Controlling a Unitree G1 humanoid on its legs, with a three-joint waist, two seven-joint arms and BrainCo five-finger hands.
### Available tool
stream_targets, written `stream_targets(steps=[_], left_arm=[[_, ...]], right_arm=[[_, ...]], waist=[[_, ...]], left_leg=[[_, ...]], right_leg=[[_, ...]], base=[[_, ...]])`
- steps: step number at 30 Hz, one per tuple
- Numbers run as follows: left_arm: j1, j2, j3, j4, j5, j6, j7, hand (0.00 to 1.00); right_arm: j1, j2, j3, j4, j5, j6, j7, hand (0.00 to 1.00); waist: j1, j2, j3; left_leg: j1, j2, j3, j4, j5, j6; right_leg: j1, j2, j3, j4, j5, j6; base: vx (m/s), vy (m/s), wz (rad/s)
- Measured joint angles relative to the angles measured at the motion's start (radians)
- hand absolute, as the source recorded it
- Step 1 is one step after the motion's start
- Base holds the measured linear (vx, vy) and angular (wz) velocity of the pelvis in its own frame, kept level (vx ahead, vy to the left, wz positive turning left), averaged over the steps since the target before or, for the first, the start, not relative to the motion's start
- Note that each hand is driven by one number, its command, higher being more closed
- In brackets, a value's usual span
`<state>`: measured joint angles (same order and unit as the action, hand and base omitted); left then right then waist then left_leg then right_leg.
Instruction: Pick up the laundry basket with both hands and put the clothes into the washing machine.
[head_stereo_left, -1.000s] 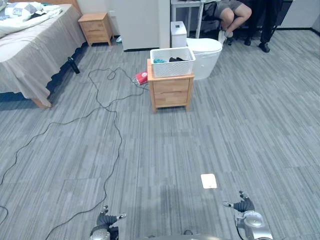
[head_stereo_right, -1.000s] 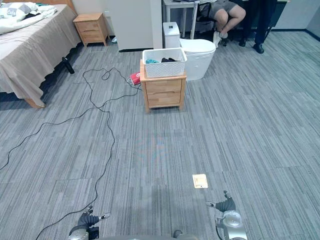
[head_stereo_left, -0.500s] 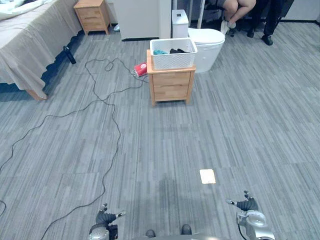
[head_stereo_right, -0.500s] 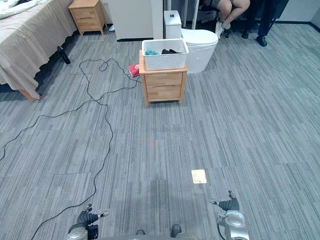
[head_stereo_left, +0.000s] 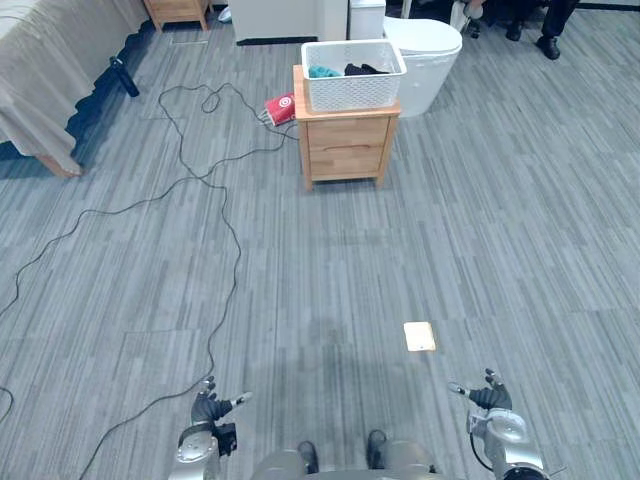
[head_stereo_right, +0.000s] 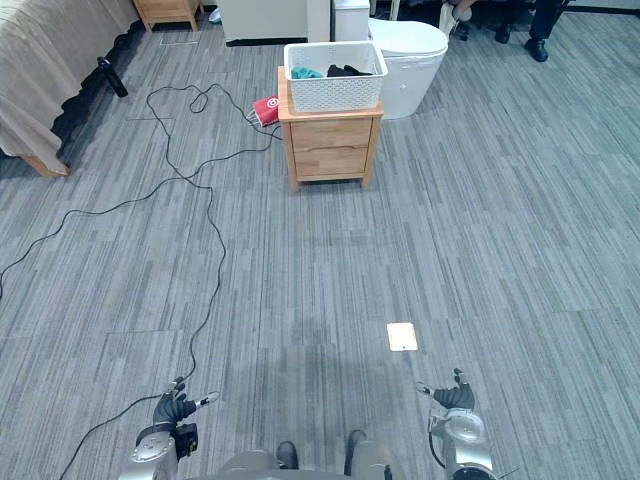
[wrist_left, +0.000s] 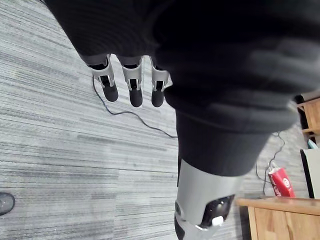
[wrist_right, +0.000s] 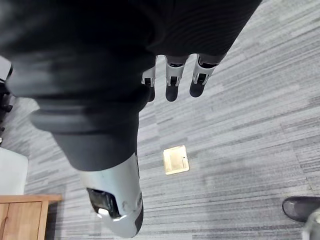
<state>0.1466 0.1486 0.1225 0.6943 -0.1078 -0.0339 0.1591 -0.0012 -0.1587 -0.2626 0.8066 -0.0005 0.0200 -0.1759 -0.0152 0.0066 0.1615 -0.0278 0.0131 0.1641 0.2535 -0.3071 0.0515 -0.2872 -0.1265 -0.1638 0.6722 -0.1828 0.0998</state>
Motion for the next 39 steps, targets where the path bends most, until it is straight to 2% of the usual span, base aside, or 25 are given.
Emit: stream_targets(steps=[1,3,6,7,8,9,10,11,12,13,14,16,17,19,21,24,26,27,29,30,32,34,37,38,39], left_arm=[[0.001,0.014,-0.005,0.0,0.0,0.001,0.002,0.0],[0.007,0.026,-0.008,0.001,-0.001,0.004,0.018,0.0],[-0.036,0.041,-0.01,0.005,-0.004,0.004,0.019,0.0],[-0.062,0.036,-0.011,0.006,-0.007,0.004,0.019,0.0],[-0.085,0.038,-0.012,0.007,-0.006,0.003,0.019,0.0],[-0.086,0.041,-0.014,0.01,-0.005,0.002,0.02,0.0],[-0.093,0.037,-0.022,0.019,0.001,0.001,0.019,0.0],[-0.094,0.02,-0.022,0.026,0.003,0.001,0.018,0.0],[-0.096,0.02,-0.023,0.027,0.004,0.001,0.017,0.0],[-0.096,0.013,-0.022,0.029,0.004,0.001,0.016,0.0],[-0.085,-0.01,-0.008,0.027,0.003,0.001,0.016,0.0],[-0.076,-0.029,0.002,0.021,0.002,0.0,0.015,0.0],[-0.075,-0.033,0.002,0.005,0.002,0.001,0.015,0.0],[-0.068,-0.043,0.002,-0.034,0.0,-0.001,0.015,0.0],[-0.059,-0.066,0.002,-0.074,0.0,-0.009,0.014,0.0],[-0.059,-0.068,-0.001,-0.076,0.0,-0.007,0.014,0.0],[-0.046,-0.076,-0.003,-0.074,0.002,-0.005,0.015,0.0],[-0.046,-0.073,-0.003,-0.068,0.003,-0.004,0.016,0.0],[-0.035,-0.066,-0.011,-0.043,0.003,0.002,0.016,0.0],[-0.034,-0.053,-0.03,-0.014,0.003,0.009,0.016,0.0],[-0.033,-0.037,-0.053,-0.01,0.004,0.015,0.016,0.0],[-0.035,-0.03,-0.052,-0.009,0.003,0.014,0.017,0.0],[-0.055,-0.002,-0.04,-0.007,0.002,0.006,0.017,0.0],[-0.062,0.005,-0.035,0.005,0.002,0.004,0.017,0.0],[-0.067,0.011,-0.034,0.027,0.002,0.005,0.017,0.0]], right_arm=[[0.008,0.008,0.008,0.0,0.0,0.004,0.001,0.0],[0.014,0.011,0.008,0.0,0.001,0.007,0.001,0.0],[-0.003,-0.004,0.009,-0.005,0.001,0.006,0.001,0.0],[-0.001,-0.02,0.009,-0.008,0.001,0.005,0.001,0.0],[0.001,-0.024,0.008,-0.009,0.001,0.005,0.001,0.0],[0.008,-0.023,0.008,-0.012,0.001,0.005,0.0,0.0],[0.03,-0.027,0.007,-0.032,0.0,0.005,0.0,0.0],[0.026,-0.028,0.008,-0.044,-0.001,0.007,0.001,0.0],[0.021,-0.02,0.013,-0.054,-0.002,0.005,0.003,0.0],[0.018,-0.014,0.034,-0.07,-0.002,0.006,0.005,0.0],[0.013,-0.008,0.064,-0.098,-0.003,0.006,0.005,0.0],[0.01,0.005,0.093,-0.132,-0.001,-0.003,0.004,0.0],[0.008,0.019,0.095,-0.16,0.002,-0.012,0.003,0.0],[0.01,0.035,0.095,-0.2,0.003,-0.016,0.002,0.0],[0.01,0.035,0.095,-0.221,0.003,-0.014,0.002,0.0],[0.02,0.034,0.095,-0.225,0.003,-0.012,0.001,0.0],[0.047,0.028,0.071,-0.209,0.002,-0.012,-0.003,0.0],[0.054,0.029,0.071,-0.199,0.001,-0.012,-0.004,0.0],[0.069,0.052,0.073,-0.19,0.0,-0.011,-0.005,0.0],[0.063,0.078,0.08,-0.178,-0.003,-0.01,-0.002,0.0],[0.051,0.085,0.107,-0.15,-0.007,-0.008,0.003,0.0],[0.041,0.089,0.132,-0.144,-0.01,-0.009,0.004,0.0],[0.0,0.083,0.144,-0.107,-0.009,-0.012,0.004,0.0],[-0.012,0.076,0.144,-0.092,-0.009,-0.011,0.004,0.0],[-0.013,0.069,0.14,-0.079,-0.009,-0.011,0.003,0.0]], waist=[[-0.008,-0.012,0.017],[-0.01,-0.004,0.025],[-0.03,0.004,0.055],[-0.044,0.021,0.068],[-0.058,0.005,0.076],[-0.059,-0.007,0.076],[-0.061,-0.025,0.069],[-0.063,0.012,0.067],[-0.06,0.014,0.07],[-0.055,0.018,0.073],[-0.041,0.03,0.08],[-0.022,0.034,0.086],[0.006,0.021,0.093],[0.031,0.009,0.094],[0.033,0.008,0.095],[0.041,-0.004,0.1],[0.052,0.01,0.088],[0.058,0.002,0.084],[0.064,-0.039,0.06],[0.055,-0.071,0.055],[0.039,-0.074,0.056],[0.026,-0.073,0.056],[0.007,-0.055,0.065],[0.001,-0.053,0.066],[0.0,-0.057,0.064]], left_leg=[[0.041,-0.006,-0.005,0.008,-0.02,0.016],[0.073,0.005,-0.023,0.003,-0.044,0.015],[0.154,0.048,-0.057,-0.066,-0.04,0.003],[0.193,0.074,-0.083,-0.106,-0.032,-0.011],[0.229,0.073,-0.095,-0.133,-0.022,-0.033],[0.25,0.068,-0.097,-0.141,-0.023,-0.06],[0.291,0.071,-0.108,-0.132,-0.046,-0.107],[0.28,0.099,-0.102,-0.059,-0.041,-0.146],[0.256,0.109,-0.089,0.011,-0.014,-0.192],[0.203,0.12,-0.077,0.161,0.058,-0.245],[0.084,0.158,-0.081,0.494,0.163,-0.29],[-0.057,0.237,-0.025,0.847,0.147,-0.258],[-0.122,0.279,0.036,0.945,0.116,-0.2],[-0.221,0.301,0.101,0.936,0.092,-0.157],[-0.353,0.293,0.157,0.722,0.06,-0.104],[-0.396,0.223,0.132,0.333,0.079,-0.119],[-0.369,0.16,0.016,0.011,0.201,-0.124],[-0.36,0.153,0.0,0.023,0.26,-0.12],[-0.338,0.114,0.033,0.08,0.281,-0.084],[-0.272,0.081,0.078,0.07,0.243,-0.038],[-0.175,0.073,0.118,0.074,0.19,-0.018],[-0.095,0.075,0.141,0.05,0.168,-0.01],[0.011,0.104,0.148,-0.03,0.168,-0.011],[0.035,0.115,0.149,-0.055,0.169,-0.012],[0.063,0.115,0.151,-0.076,0.167,-0.045]], right_leg=[[-0.055,-0.017,-0.011,0.136,-0.013,-0.003],[-0.111,-0.016,-0.056,0.146,-0.052,-0.024],[-0.181,0.03,-0.16,-0.086,-0.032,-0.054],[-0.197,0.067,-0.183,-0.247,0.033,-0.058],[-0.208,0.089,-0.178,-0.417,0.128,-0.062],[-0.209,0.093,-0.171,-0.478,0.173,-0.06],[-0.21,0.093,-0.142,-0.481,0.307,-0.161],[-0.244,0.108,-0.151,-0.356,0.285,-0.22],[-0.245,0.109,-0.151,-0.321,0.249,-0.234],[-0.227,0.116,-0.143,-0.29,0.197,-0.24],[-0.133,0.141,-0.131,-0.305,0.144,-0.246],[0.019,0.183,-0.117,-0.357,0.107,-0.254],[0.107,0.194,-0.096,-0.392,0.094,-0.266],[0.201,0.196,-0.08,-0.455,0.082,-0.26],[0.322,0.196,-0.081,-0.565,0.059,-0.221],[0.396,0.177,-0.075,-0.603,0.023,-0.186],[0.452,0.169,-0.054,-0.601,-0.044,-0.122],[0.458,0.155,-0.042,-0.58,-0.076,-0.107],[0.38,0.064,-0.013,-0.324,-0.165,-0.013],[0.255,-0.026,-0.02,-0.007,-0.137,0.046],[0.162,-0.091,-0.03,0.209,-0.128,0.021],[0.114,-0.096,-0.038,0.237,-0.135,0.007],[0.028,-0.045,-0.097,0.01,-0.142,-0.016],[0.014,-0.017,-0.11,-0.173,-0.096,-0.027],[0.022,0.002,-0.104,-0.386,0.011,-0.03]], base=[[0.29,0.093,0.09],[0.35,0.079,0.14],[0.47,-0.022,0.42],[0.71,-0.1,0.68],[0.61,-0.085,0.68],[0.79,-0.173,0.62],[0.69,-0.174,0.3],[0.83,-0.217,0.19],[0.56,-0.155,-0.12],[0.71,-0.231,-0.17],[0.73,-0.224,-0.21],[0.74,-0.183,-0.28],[0.6,-0.114,-0.35],[0.56,-0.079,-0.19],[0.59,-0.031,0.02],[0.48,0.075,-0.08],[0.52,0.212,-0.27],[0.53,0.284,-0.52],[0.62,0.316,-0.66],[0.57,0.269,-0.56],[0.57,0.236,-0.47],[0.39,0.122,-0.34],[0.4,0.028,-0.17],[0.43,-0.066,0.08],[0.43,-0.088,0.14]])
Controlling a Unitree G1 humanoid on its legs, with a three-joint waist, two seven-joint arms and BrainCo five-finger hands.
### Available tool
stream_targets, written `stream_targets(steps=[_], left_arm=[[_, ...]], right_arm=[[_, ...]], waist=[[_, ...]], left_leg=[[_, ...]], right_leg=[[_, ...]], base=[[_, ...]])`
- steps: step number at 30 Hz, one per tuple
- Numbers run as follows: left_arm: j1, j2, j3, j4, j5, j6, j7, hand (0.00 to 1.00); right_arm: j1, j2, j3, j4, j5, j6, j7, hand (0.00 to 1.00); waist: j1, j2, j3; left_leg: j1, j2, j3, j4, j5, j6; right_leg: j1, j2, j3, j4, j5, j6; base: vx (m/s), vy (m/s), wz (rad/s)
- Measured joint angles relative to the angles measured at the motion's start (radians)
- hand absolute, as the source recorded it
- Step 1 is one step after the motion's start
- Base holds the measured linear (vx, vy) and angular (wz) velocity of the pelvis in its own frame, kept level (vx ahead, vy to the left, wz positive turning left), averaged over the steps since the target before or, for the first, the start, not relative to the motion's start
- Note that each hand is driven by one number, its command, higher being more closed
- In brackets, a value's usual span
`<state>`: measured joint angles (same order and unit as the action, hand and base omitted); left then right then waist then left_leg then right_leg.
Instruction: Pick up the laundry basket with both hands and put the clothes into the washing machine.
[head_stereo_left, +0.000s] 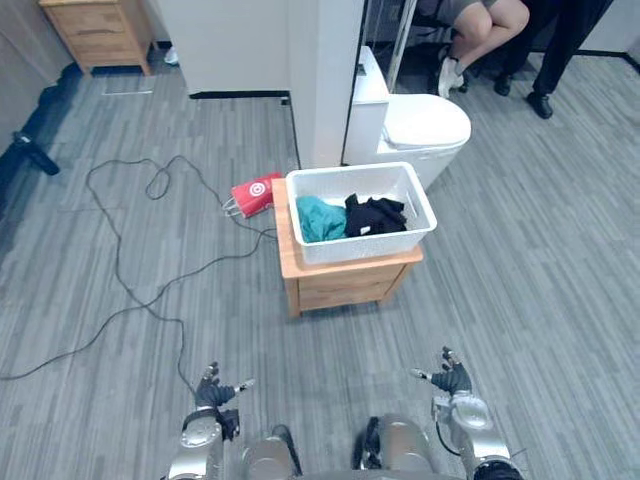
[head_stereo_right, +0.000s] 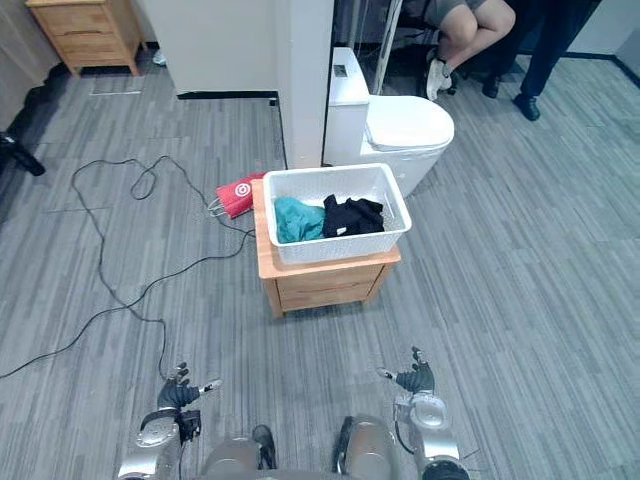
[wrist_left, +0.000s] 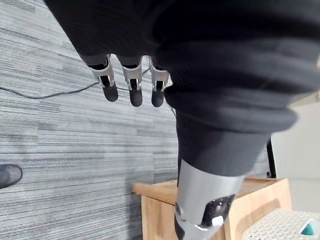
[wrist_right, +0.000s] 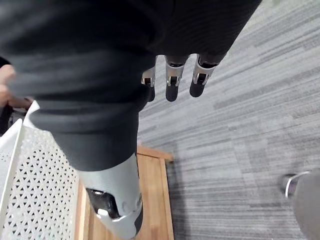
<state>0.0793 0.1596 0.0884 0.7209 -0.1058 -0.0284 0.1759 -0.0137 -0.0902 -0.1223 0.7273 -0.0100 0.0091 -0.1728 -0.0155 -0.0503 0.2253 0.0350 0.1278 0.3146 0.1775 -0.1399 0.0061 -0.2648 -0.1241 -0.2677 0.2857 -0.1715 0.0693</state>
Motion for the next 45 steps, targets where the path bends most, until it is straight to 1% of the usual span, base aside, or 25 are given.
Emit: stream_targets(steps=[1,2,3,4,5,6,7,8,9,10,11,12,13,14,15,16,17,18,20,23,27,30,34,38,45], left_arm=[[0.002,0.003,0.0,0.006,0.0,0.001,0.0,0.0],[0.013,0.017,0.001,0.016,0.001,0.001,0.0,0.0],[0.008,-0.004,0.002,0.044,0.001,0.004,0.001,0.0],[0.015,-0.012,0.001,0.044,0.002,0.003,-0.002,0.0],[0.023,-0.03,0.002,0.046,0.002,0.002,-0.001,0.0],[0.025,-0.038,0.002,0.046,0.002,0.002,-0.001,0.0],[0.026,-0.052,0.009,0.044,0.003,0.002,-0.001,0.0],[0.029,-0.077,0.026,0.037,0.004,0.002,-0.002,0.0],[0.036,-0.089,0.032,0.033,0.004,0.002,-0.002,0.0],[0.051,-0.105,0.033,0.031,0.004,0.002,-0.003,0.0],[0.058,-0.111,0.031,0.029,0.004,0.003,-0.004,0.0],[0.058,-0.113,0.031,0.026,0.003,0.003,-0.004,0.0],[0.054,-0.113,0.032,0.012,0.003,0.002,-0.005,0.0],[0.051,-0.113,0.032,0.012,0.003,0.002,-0.006,0.0],[0.051,-0.114,0.032,0.012,0.003,0.002,-0.007,0.0],[0.051,-0.115,0.032,0.013,0.003,0.003,-0.01,0.0],[0.049,-0.107,0.033,0.017,0.003,0.004,-0.019,0.0],[0.05,-0.104,0.032,0.012,0.003,0.003,-0.022,0.0],[0.05,-0.102,0.032,0.01,0.004,0.003,-0.022,0.0],[0.05,-0.086,0.032,-0.023,0.004,0.002,-0.021,0.0],[0.051,-0.05,0.034,-0.072,0.001,0.0,-0.017,0.0],[0.043,-0.041,0.035,-0.117,-0.014,-0.011,0.003,0.0],[-0.046,-0.038,0.029,-0.135,-0.062,-0.022,0.038,0.0],[-0.246,-0.02,-0.025,-0.136,-0.08,-0.027,0.079,0.0],[-0.536,0.019,-0.089,-0.103,-0.074,-0.027,0.17,0.0]], right_arm=[[0.002,-0.002,-0.001,0.002,0.0,0.0,0.0,0.0],[0.027,-0.005,-0.001,0.007,-0.001,0.001,0.0,0.0],[0.025,-0.022,-0.001,0.027,-0.001,0.003,0.001,0.0],[0.019,-0.026,-0.001,0.034,-0.001,0.005,0.001,0.0],[0.018,-0.037,-0.003,0.034,-0.002,0.006,0.001,0.0],[0.018,-0.039,-0.005,0.034,-0.003,0.008,0.001,0.0],[0.021,-0.036,-0.006,0.03,-0.003,0.013,0.002,0.0],[0.046,-0.036,-0.006,0.004,-0.004,0.019,0.002,0.0],[0.061,-0.036,-0.005,-0.015,-0.005,0.019,0.002,0.0],[0.082,-0.033,-0.003,-0.051,-0.006,0.019,0.001,0.0],[0.087,-0.026,-0.008,-0.081,-0.004,0.018,0.001,0.0],[0.091,-0.024,-0.013,-0.093,-0.002,0.017,0.001,0.0],[0.084,-0.015,-0.027,-0.105,-0.001,0.017,0.001,0.0],[0.081,-0.014,-0.035,-0.109,-0.001,0.017,0.0,0.0],[0.08,-0.015,-0.041,-0.109,-0.001,0.017,0.0,0.0],[0.076,-0.014,-0.046,-0.109,-0.001,0.017,0.001,0.0],[0.068,-0.004,-0.058,-0.104,-0.001,0.019,0.0,0.0],[0.072,0.0,-0.059,-0.118,-0.001,0.019,0.0,0.0],[0.082,-0.003,-0.065,-0.124,-0.001,0.018,0.0,0.0],[0.067,-0.02,-0.064,-0.126,-0.003,0.017,0.0,0.0],[0.017,-0.074,-0.063,-0.159,-0.028,0.017,-0.003,0.0],[-0.053,-0.151,-0.057,-0.192,-0.042,0.009,-0.028,0.0],[-0.16,-0.231,-0.008,-0.191,-0.079,0.007,-0.045,0.0],[-0.397,-0.268,0.114,-0.088,-0.078,0.01,-0.047,0.0],[-0.695,-0.291,0.182,0.085,-0.075,0.021,-0.089,0.0]], waist=[[0.0,-0.011,-0.005],[-0.004,-0.051,-0.021],[-0.006,-0.025,-0.019],[-0.005,-0.009,-0.024],[-0.006,0.016,-0.023],[-0.001,0.026,-0.022],[0.0,0.034,-0.017],[0.002,0.054,-0.007],[0.003,0.063,-0.005],[0.013,0.06,-0.002],[0.025,0.058,-0.008],[0.029,0.043,-0.011],[0.033,0.047,-0.018],[0.031,0.046,-0.019],[0.031,0.048,-0.02],[0.035,0.051,-0.021],[0.039,0.044,-0.021],[0.034,0.036,-0.026],[0.033,0.03,-0.031],[0.032,0.034,-0.043],[0.033,0.035,-0.043],[0.031,0.037,-0.042],[0.03,0.05,-0.033],[0.031,0.066,0.038],[0.03,0.068,0.136]], left_leg=[[0.013,-0.008,-0.002,-0.003,-0.009,-0.016],[0.052,-0.037,-0.018,-0.002,-0.047,-0.073],[0.08,-0.02,-0.039,-0.003,-0.065,-0.093],[0.081,-0.004,-0.04,0.002,-0.06,-0.102],[0.085,0.016,-0.041,0.027,-0.066,-0.111],[0.075,0.031,-0.042,0.063,-0.069,-0.116],[0.015,0.066,-0.065,0.221,-0.071,-0.122],[-0.065,0.129,-0.092,0.451,-0.045,-0.145],[-0.101,0.163,-0.104,0.555,-0.014,-0.146],[-0.164,0.208,-0.11,0.7,-0.036,-0.124],[-0.2,0.203,-0.104,0.724,-0.053,-0.106],[-0.217,0.198,-0.09,0.702,-0.062,-0.091],[-0.247,0.179,-0.074,0.616,-0.084,-0.086],[-0.253,0.149,-0.065,0.47,-0.083,-0.087],[-0.249,0.134,-0.067,0.385,-0.08,-0.089],[-0.232,0.109,-0.075,0.24,-0.059,-0.098],[-0.191,0.07,-0.085,0.103,0.047,-0.078],[-0.169,0.047,-0.084,0.066,0.056,-0.074],[-0.129,0.013,-0.067,0.022,0.059,-0.07],[-0.106,-0.029,-0.065,-0.052,0.077,-0.05],[-0.11,-0.052,-0.067,-0.081,0.084,-0.044],[-0.125,-0.064,-0.073,-0.11,0.099,-0.034],[-0.179,-0.073,-0.095,-0.147,0.14,-0.026],[-0.23,-0.076,-0.097,-0.167,0.181,-0.013],[-0.307,-0.079,-0.097,-0.168,0.221,0.001]], right_leg=[[0.004,0.005,0.01,-0.087,0.067,-0.003],[0.006,-0.006,0.061,-0.165,0.282,-0.022],[0.014,0.012,0.067,-0.128,0.312,-0.065],[0.012,0.023,0.068,-0.118,0.301,-0.073],[0.015,0.043,0.069,-0.103,0.246,-0.072],[0.016,0.052,0.07,-0.097,0.224,-0.077],[0.036,0.061,0.056,-0.091,0.192,-0.085],[0.09,0.091,0.042,-0.104,0.172,-0.096],[0.117,0.11,0.041,-0.11,0.161,-0.105],[0.156,0.132,0.052,-0.115,0.142,-0.121],[0.171,0.132,0.065,-0.122,0.135,-0.131],[0.174,0.132,0.073,-0.133,0.133,-0.128],[0.192,0.129,0.08,-0.155,0.139,-0.133],[0.194,0.124,0.082,-0.163,0.144,-0.121],[0.194,0.124,0.085,-0.165,0.15,-0.111],[0.194,0.124,0.094,-0.169,0.151,-0.105],[0.198,0.117,0.114,-0.173,0.146,-0.077],[0.211,0.102,0.113,-0.193,0.152,-0.066],[0.242,0.073,0.114,-0.222,0.149,-0.047],[0.242,0.05,0.117,-0.242,0.145,-0.023],[0.226,0.041,0.116,-0.259,0.15,-0.016],[0.205,0.037,0.112,-0.273,0.156,-0.01],[0.15,0.035,0.101,-0.276,0.176,-0.011],[0.093,0.034,0.104,-0.283,0.219,-0.018],[0.012,0.026,0.113,-0.285,0.27,-0.021]], base=[[0.39,-0.135,0.29],[0.42,-0.168,0.23],[0.4,-0.161,0.13],[0.37,-0.166,-0.15],[0.25,-0.124,-0.22],[0.29,-0.186,-0.17],[0.26,-0.185,0.0],[0.27,-0.181,0.05],[0.28,-0.142,-0.13],[0.28,-0.082,-0.35],[0.25,-0.063,-0.41],[0.29,-0.03,-0.32],[0.27,0.015,-0.19],[0.28,0.043,-0.16],[0.18,0.073,-0.18],[0.22,0.131,-0.38],[0.28,0.161,-0.26],[0.28,0.166,-0.12],[0.2,0.129,0.05],[0.12,0.089,0.04],[0.08,0.052,0.01],[0.02,0.029,0.04],[-0.02,0.003,0.09],[-0.13,0.025,0.0],[-0.14,0.036,-0.02]])
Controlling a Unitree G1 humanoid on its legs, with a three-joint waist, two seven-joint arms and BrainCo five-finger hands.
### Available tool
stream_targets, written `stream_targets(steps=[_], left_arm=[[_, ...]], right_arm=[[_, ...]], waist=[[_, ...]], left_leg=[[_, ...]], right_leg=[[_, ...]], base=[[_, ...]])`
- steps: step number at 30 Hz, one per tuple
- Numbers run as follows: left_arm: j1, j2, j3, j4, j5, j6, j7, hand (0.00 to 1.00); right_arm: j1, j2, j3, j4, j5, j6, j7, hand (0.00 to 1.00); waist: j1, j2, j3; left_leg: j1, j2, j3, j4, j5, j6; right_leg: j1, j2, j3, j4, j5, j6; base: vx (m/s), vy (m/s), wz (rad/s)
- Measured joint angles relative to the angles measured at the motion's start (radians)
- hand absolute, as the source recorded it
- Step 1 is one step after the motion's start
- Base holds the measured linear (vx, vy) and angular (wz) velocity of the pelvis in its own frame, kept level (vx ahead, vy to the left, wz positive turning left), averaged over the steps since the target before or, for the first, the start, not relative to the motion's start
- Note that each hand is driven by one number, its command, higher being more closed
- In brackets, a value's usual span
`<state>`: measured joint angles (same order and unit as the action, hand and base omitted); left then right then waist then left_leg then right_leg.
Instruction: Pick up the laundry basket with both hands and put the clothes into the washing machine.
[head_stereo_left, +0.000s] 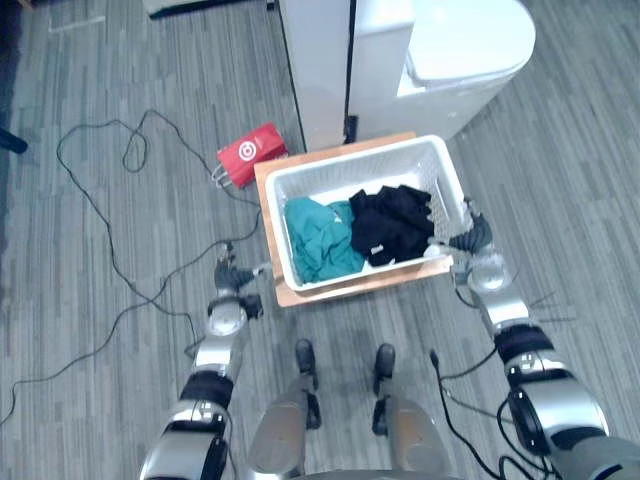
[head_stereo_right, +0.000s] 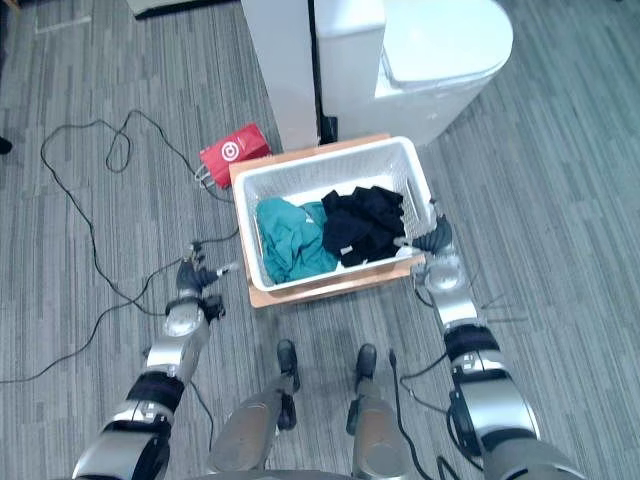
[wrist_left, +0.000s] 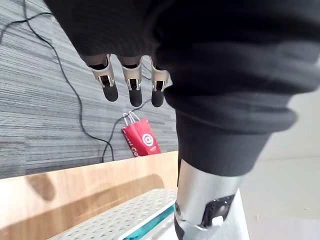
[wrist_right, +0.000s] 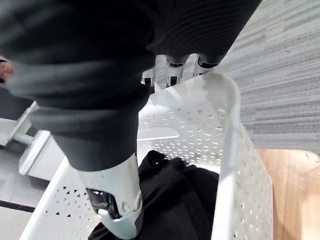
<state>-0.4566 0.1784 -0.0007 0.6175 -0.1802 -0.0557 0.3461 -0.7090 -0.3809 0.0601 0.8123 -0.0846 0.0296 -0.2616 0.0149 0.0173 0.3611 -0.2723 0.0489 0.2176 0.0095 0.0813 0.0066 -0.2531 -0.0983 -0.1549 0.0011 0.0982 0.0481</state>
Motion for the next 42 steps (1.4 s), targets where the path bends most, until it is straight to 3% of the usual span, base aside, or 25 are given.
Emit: stream_targets(steps=[3,7,12,13,14,22,33,38,42], left_arm=[[-0.132,0.005,-0.035,0.059,0.003,0.002,0.029,0.0],[-0.281,0.0,-0.094,0.19,0.044,0.011,0.033,0.0],[-0.377,-0.008,-0.124,0.279,0.117,0.015,0.03,0.0],[-0.384,-0.007,-0.124,0.279,0.121,0.017,0.028,0.0],[-0.391,-0.007,-0.125,0.283,0.136,0.024,0.026,1.0],[-0.443,0.027,-0.128,0.296,0.222,0.038,0.025,1.0],[-0.35,0.082,-0.156,0.254,0.163,0.083,0.006,1.0],[-0.083,0.076,-0.148,-0.011,0.134,0.101,0.02,1.0],[0.18,0.037,-0.145,-0.32,0.108,0.093,0.026,1.0]], right_arm=[[-0.11,-0.026,0.038,0.072,0.003,0.002,-0.012,0.0],[-0.252,-0.031,0.062,0.201,0.001,0.016,-0.022,0.0],[-0.317,-0.038,0.082,0.289,-0.005,0.025,-0.02,0.0],[-0.318,-0.038,0.088,0.296,-0.005,0.024,-0.02,1.0],[-0.324,-0.039,0.102,0.308,-0.004,0.024,-0.019,1.0],[-0.348,-0.053,0.144,0.306,0.027,0.015,-0.017,1.0],[-0.201,-0.031,0.16,0.176,0.116,0.035,0.009,1.0],[0.042,0.0,0.105,-0.069,0.122,0.061,0.009,1.0],[0.29,0.052,-0.011,-0.361,0.115,0.061,0.008,1.0]], waist=[[-0.005,-0.001,0.051],[-0.026,0.0,0.06],[-0.026,-0.004,0.075],[-0.026,-0.005,0.075],[-0.027,-0.005,0.075],[-0.029,-0.006,0.075],[-0.033,-0.021,0.094],[-0.045,-0.021,0.094],[-0.055,-0.02,0.09]], left_leg=[[-0.018,-0.004,-0.004,-0.001,0.018,0.005],[-0.073,-0.014,-0.017,-0.015,0.045,0.009],[-0.09,-0.015,-0.018,-0.046,0.068,0.007],[-0.093,-0.014,-0.019,-0.047,0.068,0.007],[-0.095,-0.015,-0.019,-0.048,0.068,0.007],[-0.099,-0.015,-0.02,-0.094,0.093,0.003],[-0.015,-0.013,-0.017,-0.101,0.09,-0.001],[0.061,-0.011,-0.021,-0.101,0.063,-0.014],[0.134,-0.011,-0.02,-0.1,0.034,-0.029]], right_leg=[[-0.019,-0.004,-0.003,0.002,0.015,-0.002],[-0.07,-0.006,-0.007,-0.001,0.031,0.0],[-0.101,-0.003,-0.007,-0.002,0.037,-0.003],[-0.103,-0.002,-0.007,-0.004,0.037,-0.003],[-0.105,-0.002,-0.007,-0.004,0.037,-0.004],[-0.131,0.004,-0.004,-0.004,0.038,-0.004],[-0.067,0.007,0.028,-0.01,0.038,-0.006],[0.007,0.01,0.04,-0.021,0.024,-0.002],[0.079,0.011,0.045,-0.026,0.002,0.003]], base=[[-0.09,0.026,0.03],[-0.05,0.026,0.08],[0.0,0.003,0.02],[0.0,0.0,0.0],[0.04,0.018,0.0],[0.01,0.007,-0.01],[0.06,0.004,-0.09],[0.06,-0.011,-0.07],[0.06,0.001,-0.04]])
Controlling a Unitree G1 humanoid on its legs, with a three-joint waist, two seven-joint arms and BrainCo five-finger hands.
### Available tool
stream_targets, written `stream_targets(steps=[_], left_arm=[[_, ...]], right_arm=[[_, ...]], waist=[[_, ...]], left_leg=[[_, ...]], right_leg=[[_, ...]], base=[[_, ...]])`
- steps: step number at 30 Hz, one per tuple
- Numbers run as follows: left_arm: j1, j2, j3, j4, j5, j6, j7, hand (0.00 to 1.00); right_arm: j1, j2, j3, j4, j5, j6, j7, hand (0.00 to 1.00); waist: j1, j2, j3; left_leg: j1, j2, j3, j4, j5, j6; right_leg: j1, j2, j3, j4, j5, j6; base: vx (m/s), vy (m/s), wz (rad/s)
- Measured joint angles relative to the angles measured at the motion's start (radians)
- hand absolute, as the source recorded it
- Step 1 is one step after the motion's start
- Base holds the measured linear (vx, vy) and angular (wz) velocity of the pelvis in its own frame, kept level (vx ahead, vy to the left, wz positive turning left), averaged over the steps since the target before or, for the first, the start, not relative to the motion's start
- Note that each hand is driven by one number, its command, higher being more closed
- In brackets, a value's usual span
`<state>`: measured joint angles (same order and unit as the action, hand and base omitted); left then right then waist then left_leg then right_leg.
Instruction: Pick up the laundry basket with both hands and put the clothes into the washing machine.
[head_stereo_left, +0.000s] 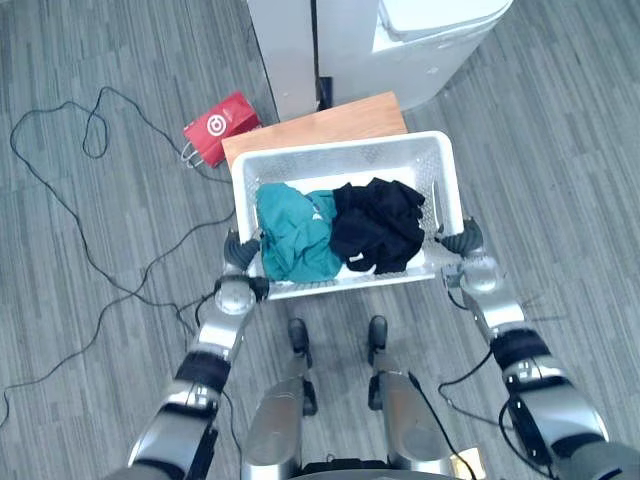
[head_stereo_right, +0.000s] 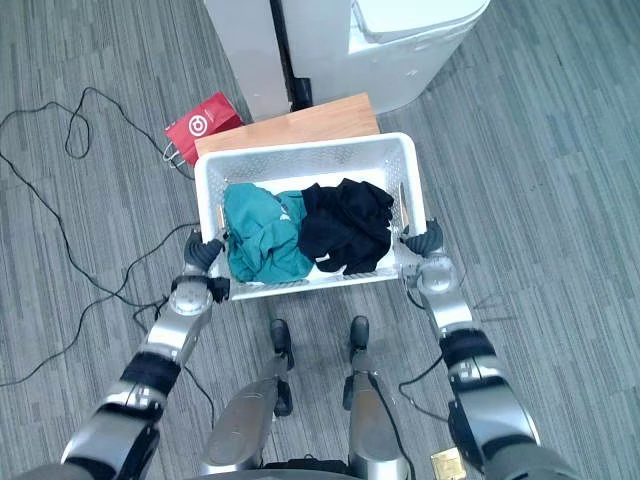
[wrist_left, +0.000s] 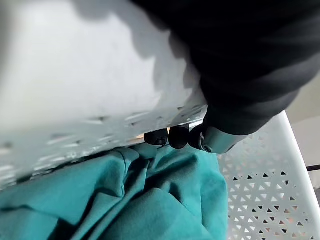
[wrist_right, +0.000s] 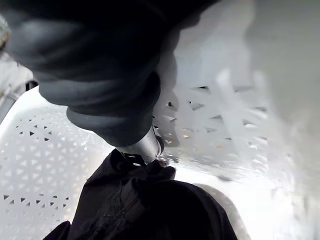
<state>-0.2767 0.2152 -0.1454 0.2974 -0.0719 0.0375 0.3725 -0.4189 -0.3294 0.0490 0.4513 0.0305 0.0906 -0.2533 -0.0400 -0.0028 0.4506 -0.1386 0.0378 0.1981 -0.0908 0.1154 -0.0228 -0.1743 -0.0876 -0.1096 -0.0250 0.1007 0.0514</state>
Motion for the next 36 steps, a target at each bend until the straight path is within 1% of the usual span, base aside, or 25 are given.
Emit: stream_targets(steps=[6,9,10,11,12,13,16,18,19,20,21,22,24,25,26,27,28,29,30,31,32,33,34,35,36], left_arm=[[0.318,-0.054,-0.003,-0.231,-0.003,-0.006,-0.083,1.0],[0.425,-0.057,0.002,-0.331,-0.012,-0.006,-0.097,1.0],[0.441,-0.058,0.004,-0.347,-0.017,-0.006,-0.101,1.0],[0.478,-0.071,0.011,-0.376,-0.026,-0.006,-0.108,1.0],[0.486,-0.078,0.012,-0.379,-0.031,-0.006,-0.11,1.0],[0.494,-0.087,0.009,-0.379,-0.032,-0.004,-0.121,1.0],[0.514,-0.081,0.009,-0.379,-0.032,-0.003,-0.139,1.0],[0.513,-0.081,0.014,-0.379,-0.031,-0.002,-0.144,1.0],[0.512,-0.081,0.02,-0.379,-0.031,-0.002,-0.15,1.0],[0.511,-0.08,0.031,-0.379,-0.029,-0.002,-0.154,1.0],[0.505,-0.086,0.04,-0.377,-0.025,0.002,-0.154,1.0],[0.505,-0.078,0.049,-0.376,-0.02,0.004,-0.155,1.0],[0.505,-0.075,0.059,-0.375,-0.011,0.013,-0.157,1.0],[0.503,-0.076,0.059,-0.375,-0.005,0.013,-0.158,1.0],[0.501,-0.077,0.058,-0.374,-0.003,0.013,-0.158,1.0],[0.499,-0.077,0.058,-0.373,0.002,0.013,-0.16,1.0],[0.496,-0.078,0.057,-0.361,0.005,0.014,-0.167,1.0],[0.497,-0.083,0.048,-0.343,0.005,0.014,-0.173,1.0],[0.498,-0.084,0.046,-0.34,0.005,0.014,-0.173,1.0],[0.501,-0.095,0.035,-0.321,0.003,0.014,-0.174,1.0],[0.503,-0.11,0.028,-0.312,0.003,0.014,-0.174,1.0],[0.503,-0.117,0.027,-0.311,0.003,0.014,-0.174,1.0],[0.503,-0.125,0.024,-0.305,0.003,0.014,-0.174,1.0],[0.508,-0.133,0.021,-0.303,0.002,0.014,-0.174,1.0],[0.51,-0.133,0.02,-0.303,0.002,0.014,-0.174,1.0]], right_arm=[[0.324,0.091,-0.091,-0.305,-0.07,-0.001,0.017,1.0],[0.401,0.13,-0.104,-0.388,-0.082,-0.004,0.023,1.0],[0.412,0.133,-0.106,-0.403,-0.083,-0.004,0.027,1.0],[0.441,0.134,-0.11,-0.438,-0.086,-0.005,0.042,1.0],[0.451,0.136,-0.111,-0.444,-0.094,-0.008,0.042,1.0],[0.475,0.146,-0.121,-0.452,-0.109,-0.009,0.043,1.0],[0.523,0.178,-0.131,-0.479,-0.13,-0.009,0.044,1.0],[0.526,0.182,-0.131,-0.479,-0.131,-0.009,0.044,1.0],[0.526,0.186,-0.131,-0.479,-0.131,-0.009,0.044,1.0],[0.525,0.198,-0.131,-0.479,-0.131,-0.009,0.044,1.0],[0.52,0.204,-0.13,-0.473,-0.132,-0.009,0.044,1.0],[0.518,0.213,-0.128,-0.461,-0.131,-0.009,0.045,1.0],[0.518,0.229,-0.128,-0.449,-0.131,-0.009,0.048,1.0],[0.509,0.225,-0.127,-0.437,-0.13,-0.011,0.048,1.0],[0.502,0.222,-0.128,-0.429,-0.127,-0.013,0.05,1.0],[0.504,0.221,-0.128,-0.425,-0.119,-0.013,0.051,1.0],[0.51,0.22,-0.128,-0.42,-0.115,-0.013,0.051,1.0],[0.517,0.202,-0.127,-0.42,-0.113,-0.013,0.051,1.0],[0.518,0.202,-0.127,-0.419,-0.113,-0.012,0.051,1.0],[0.525,0.186,-0.127,-0.419,-0.112,-0.012,0.051,1.0],[0.529,0.162,-0.127,-0.419,-0.111,-0.011,0.051,1.0],[0.53,0.156,-0.127,-0.419,-0.111,-0.01,0.05,1.0],[0.53,0.144,-0.128,-0.419,-0.111,-0.01,0.05,1.0],[0.531,0.141,-0.127,-0.419,-0.111,-0.007,0.05,1.0],[0.533,0.14,-0.127,-0.419,-0.111,-0.006,0.05,1.0]], waist=[[-0.002,0.0,-0.163],[0.002,-0.005,-0.185],[0.005,-0.004,-0.187],[0.008,0.001,-0.197],[0.005,0.004,-0.202],[-0.006,0.002,-0.215],[-0.001,-0.024,-0.249],[-0.003,-0.034,-0.256],[-0.005,-0.038,-0.258],[-0.008,-0.047,-0.264],[-0.005,-0.038,-0.261],[0.002,-0.039,-0.262],[0.0,-0.04,-0.267],[0.0,-0.037,-0.269],[-0.003,-0.033,-0.27],[-0.005,-0.028,-0.271],[-0.004,-0.023,-0.274],[0.005,-0.002,-0.279],[0.005,0.002,-0.279],[0.007,0.021,-0.279],[0.012,0.036,-0.279],[0.017,0.035,-0.278],[0.027,0.034,-0.277],[0.041,0.035,-0.276],[0.051,0.036,-0.275]], left_leg=[[0.036,0.013,0.012,0.011,-0.042,-0.004],[0.022,0.029,0.011,0.144,-0.125,-0.009],[0.012,0.031,-0.022,0.184,-0.149,-0.012],[-0.003,0.032,-0.111,0.251,-0.207,-0.022],[-0.003,0.034,-0.115,0.266,-0.226,-0.024],[-0.002,0.035,-0.09,0.283,-0.241,-0.021],[-0.002,0.058,0.061,0.346,-0.306,-0.013],[-0.004,0.08,0.168,0.392,-0.347,-0.001],[-0.002,0.089,0.205,0.403,-0.355,0.002],[0.005,0.108,0.276,0.409,-0.363,0.009],[0.021,0.139,0.357,0.411,-0.368,0.015],[0.058,0.162,0.442,0.405,-0.371,0.011],[0.127,0.181,0.546,0.409,-0.394,-0.015],[0.155,0.195,0.594,0.43,-0.424,-0.041],[0.184,0.219,0.642,0.477,-0.453,-0.061],[0.196,0.238,0.656,0.513,-0.462,-0.068],[0.186,0.305,0.638,0.643,-0.465,-0.051],[0.113,0.41,0.537,0.883,-0.435,0.113],[0.095,0.426,0.511,0.929,-0.416,0.148],[0.016,0.446,0.358,1.078,-0.351,0.175],[-0.055,0.383,0.208,1.126,-0.384,0.092],[-0.085,0.342,0.17,1.126,-0.397,0.073],[-0.144,0.274,0.115,1.083,-0.418,0.063],[-0.191,0.223,0.09,0.994,-0.427,0.057],[-0.212,0.208,0.079,0.94,-0.426,0.056]], right_leg=[[0.051,0.011,0.006,-0.037,-0.008,0.0],[0.068,0.021,0.048,-0.031,-0.008,0.0],[0.07,0.022,0.062,-0.03,-0.009,0.001],[0.071,0.03,0.103,-0.03,-0.013,0.007],[0.068,0.033,0.12,-0.03,-0.012,0.008],[0.062,0.034,0.15,-0.027,-0.01,0.011],[-0.015,0.059,0.311,0.012,0.006,0.031],[-0.052,0.075,0.369,0.006,0.041,0.04],[-0.064,0.078,0.351,-0.008,0.06,0.029],[-0.075,0.075,0.259,-0.026,0.052,-0.035],[-0.103,0.04,0.045,0.007,0.002,-0.112],[-0.133,-0.005,-0.184,0.079,-0.034,-0.161],[-0.122,-0.058,-0.437,0.192,-0.091,-0.197],[-0.123,-0.07,-0.472,0.229,-0.088,-0.191],[-0.131,-0.054,-0.434,0.265,-0.089,-0.138],[-0.136,-0.035,-0.399,0.275,-0.097,-0.124],[-0.137,0.007,-0.346,0.279,-0.108,-0.119],[-0.123,0.075,-0.288,0.269,-0.118,-0.129],[-0.117,0.088,-0.278,0.266,-0.12,-0.132],[-0.087,0.133,-0.233,0.246,-0.123,-0.136],[-0.064,0.157,-0.184,0.226,-0.124,-0.137],[-0.056,0.16,-0.161,0.218,-0.124,-0.138],[-0.035,0.159,-0.123,0.194,-0.123,-0.142],[-0.005,0.155,-0.094,0.158,-0.123,-0.143],[0.013,0.153,-0.083,0.138,-0.123,-0.143]], base=[[0.14,-0.01,-0.08],[0.09,-0.014,-0.33],[0.08,-0.048,-0.81],[0.05,-0.042,-0.81],[0.03,-0.003,-0.93],[-0.04,0.067,-0.87],[-0.05,0.078,-1.5],[-0.05,0.056,-1.52],[-0.07,0.029,-1.67],[-0.06,0.013,-1.75],[-0.04,0.02,-2.29],[-0.01,0.017,-2.08],[0.03,-0.051,-1.86],[0.1,-0.144,-2.02],[0.12,-0.122,-1.64],[0.19,-0.184,-1.7],[0.23,-0.208,-1.84],[0.19,-0.189,-1.66],[0.18,-0.144,-1.59],[0.16,-0.006,-1.35],[0.21,0.023,-1.51],[0.23,0.111,-1.4],[0.25,0.127,-1.28],[0.25,0.125,-1.19],[0.31,0.168,-1.06]])
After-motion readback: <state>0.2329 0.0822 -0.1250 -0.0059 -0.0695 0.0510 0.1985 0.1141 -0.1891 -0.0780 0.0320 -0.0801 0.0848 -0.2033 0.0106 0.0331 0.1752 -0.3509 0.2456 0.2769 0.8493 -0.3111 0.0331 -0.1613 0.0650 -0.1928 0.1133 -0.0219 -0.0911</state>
